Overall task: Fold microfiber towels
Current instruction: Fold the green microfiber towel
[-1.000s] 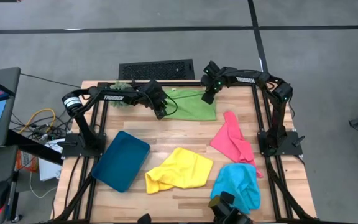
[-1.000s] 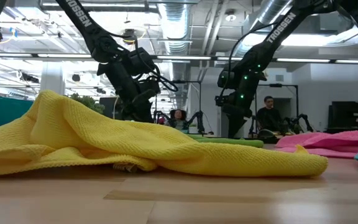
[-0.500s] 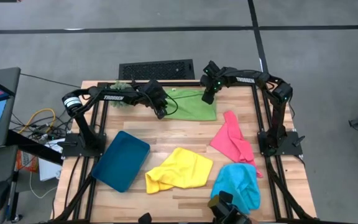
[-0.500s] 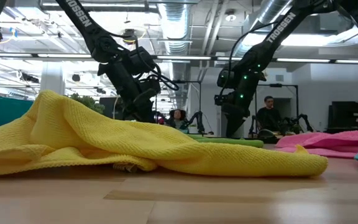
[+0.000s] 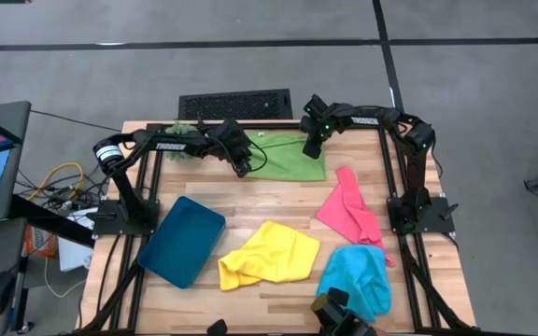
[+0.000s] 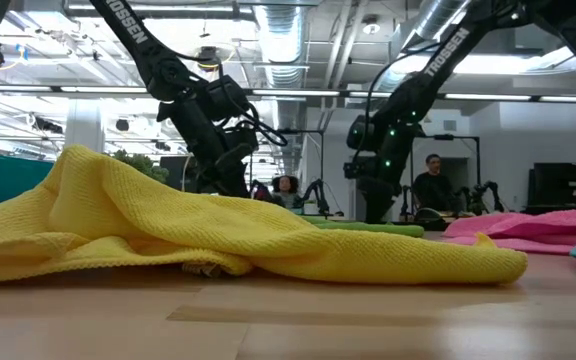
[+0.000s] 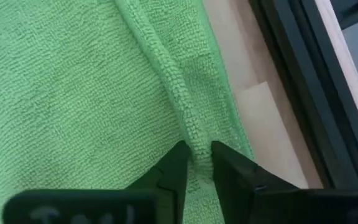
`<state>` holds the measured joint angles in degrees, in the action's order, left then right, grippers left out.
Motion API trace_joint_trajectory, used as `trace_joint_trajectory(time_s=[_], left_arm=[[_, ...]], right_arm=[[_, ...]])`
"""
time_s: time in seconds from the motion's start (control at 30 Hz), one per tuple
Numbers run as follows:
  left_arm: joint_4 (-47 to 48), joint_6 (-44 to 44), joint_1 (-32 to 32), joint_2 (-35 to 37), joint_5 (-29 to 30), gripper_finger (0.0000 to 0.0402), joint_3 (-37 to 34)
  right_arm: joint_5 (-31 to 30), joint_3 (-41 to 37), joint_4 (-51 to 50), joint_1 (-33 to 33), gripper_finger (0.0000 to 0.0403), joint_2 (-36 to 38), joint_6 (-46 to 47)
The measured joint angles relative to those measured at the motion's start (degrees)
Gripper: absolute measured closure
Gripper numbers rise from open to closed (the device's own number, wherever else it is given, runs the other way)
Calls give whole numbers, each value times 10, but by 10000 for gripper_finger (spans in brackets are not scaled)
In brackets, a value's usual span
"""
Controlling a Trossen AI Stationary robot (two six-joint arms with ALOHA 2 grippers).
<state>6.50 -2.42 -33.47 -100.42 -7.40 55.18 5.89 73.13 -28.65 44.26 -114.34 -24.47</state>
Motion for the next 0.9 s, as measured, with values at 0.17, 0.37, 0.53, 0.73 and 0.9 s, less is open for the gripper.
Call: trace_joint_trajectory(time_s=[0.17, 0.37, 0.53, 0.73, 0.9], left_arm=[[-7, 0, 1, -10, -1, 333, 1], [-13, 17, 1, -63, -27, 333, 3], [-18, 31, 3, -72, -29, 333, 5], [-9, 26, 3, -72, -22, 333, 4], [-2, 26, 5, -73, -16, 333, 4]], right_arm=[[0, 18, -9, 0, 340, 3, 4], [0, 31, -10, 0, 343, 4, 9], [0, 32, -11, 0, 344, 3, 7], [3, 32, -15, 8, 349, 4, 48], [26, 32, -39, 29, 347, 4, 70]])
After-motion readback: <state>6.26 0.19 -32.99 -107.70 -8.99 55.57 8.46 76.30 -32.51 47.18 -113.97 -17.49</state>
